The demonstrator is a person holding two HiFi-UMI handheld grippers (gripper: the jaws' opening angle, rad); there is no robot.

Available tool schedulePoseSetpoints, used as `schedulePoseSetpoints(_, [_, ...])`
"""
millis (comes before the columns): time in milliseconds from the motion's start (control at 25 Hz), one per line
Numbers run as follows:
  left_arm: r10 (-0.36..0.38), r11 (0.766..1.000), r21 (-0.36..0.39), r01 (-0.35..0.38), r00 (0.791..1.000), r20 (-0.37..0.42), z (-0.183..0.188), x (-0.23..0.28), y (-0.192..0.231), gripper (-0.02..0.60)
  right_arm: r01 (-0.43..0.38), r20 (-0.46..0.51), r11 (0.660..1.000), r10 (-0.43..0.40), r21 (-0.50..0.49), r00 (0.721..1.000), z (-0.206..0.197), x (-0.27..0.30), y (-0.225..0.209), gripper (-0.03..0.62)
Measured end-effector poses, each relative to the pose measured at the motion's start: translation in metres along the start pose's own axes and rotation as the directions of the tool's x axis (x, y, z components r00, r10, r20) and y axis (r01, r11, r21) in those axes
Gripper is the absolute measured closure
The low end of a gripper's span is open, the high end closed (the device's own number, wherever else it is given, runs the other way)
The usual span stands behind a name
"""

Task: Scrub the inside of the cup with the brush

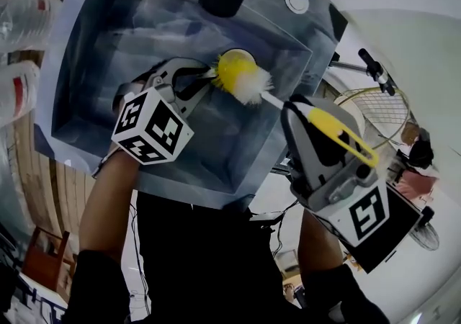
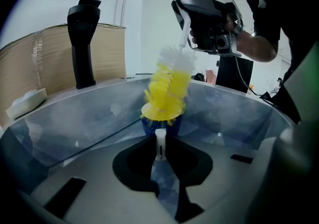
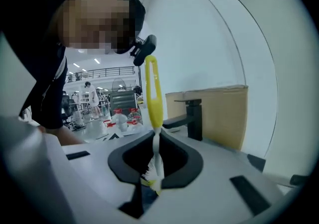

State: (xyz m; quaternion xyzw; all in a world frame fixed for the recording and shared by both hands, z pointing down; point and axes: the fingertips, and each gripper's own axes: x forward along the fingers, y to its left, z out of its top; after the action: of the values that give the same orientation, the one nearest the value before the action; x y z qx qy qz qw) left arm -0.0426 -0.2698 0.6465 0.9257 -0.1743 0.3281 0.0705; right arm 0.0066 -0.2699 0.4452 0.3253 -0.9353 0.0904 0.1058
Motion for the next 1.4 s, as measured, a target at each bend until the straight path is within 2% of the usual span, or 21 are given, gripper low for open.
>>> schedulePoseSetpoints(200, [0.004, 1.000, 0.008, -0.004, 1.000, -0.004, 0.000, 0.001, 0.000, 0.512, 0.015, -0.053, 0.991, -0.008, 0.133, 0.999, -0.058, 0.034, -0.008, 0.544])
schedulePoseSetpoints(320, [0.004, 1.000, 0.010, -0.004, 1.000, -0.003, 0.001, 0.000, 0.001, 0.512, 0.047, -0.069, 0.992, -0.039, 0.117, 0.997, -0.070, 0.040, -0.014, 0.546])
schedulePoseSetpoints(440, [0.004, 1.000, 0.012, -0.003, 1.000, -0.008, -0.001, -0.001, 0.000, 0.512, 0.054, -0.062, 0.995, -0.049, 0.078, 0.997, -0.056, 0.035, -0.018, 0.549])
schedulePoseSetpoints(600, [-0.001, 1.000, 0.014, 0.001, 1.000, -0.006, 0.000, 0.000, -0.002, 0.512, 0.107, 0.063, 0.994, -0.108, 0.025, 0.992, 0.000, 0.013, -0.033, 0.553])
schedulePoseSetpoints(680, [0.000, 1.000, 0.015, 0.000, 1.000, -0.007, 0.000, -0.001, -0.001, 0.512, 0.116, 0.095, 0.993, -0.116, 0.005, 0.989, 0.008, 0.016, -0.037, 0.553])
schedulePoseSetpoints(960, [0.003, 1.000, 0.007, -0.003, 1.000, -0.003, 0.000, -0.001, 0.001, 0.512, 0.080, -0.036, 0.995, -0.078, 0.060, 0.996, -0.063, 0.058, -0.023, 0.551])
schedulePoseSetpoints(1080, [0.001, 1.000, -0.003, -0.001, 1.000, -0.002, -0.001, -0.003, 0.002, 0.512, 0.067, -0.044, 0.997, -0.065, 0.034, 0.997, -0.054, 0.055, -0.026, 0.553])
schedulePoseSetpoints(1280, [0.003, 1.000, -0.003, -0.003, 1.000, -0.003, 0.000, -0.001, 0.000, 0.512, 0.114, 0.013, 0.992, -0.113, -0.062, 0.994, 0.003, 0.005, -0.038, 0.553])
schedulePoseSetpoints(1400, [0.002, 1.000, -0.002, -0.002, 1.000, -0.004, 0.000, -0.002, 0.001, 0.512, 0.126, -0.020, 0.991, -0.127, -0.049, 0.992, -0.012, -0.007, -0.040, 0.553])
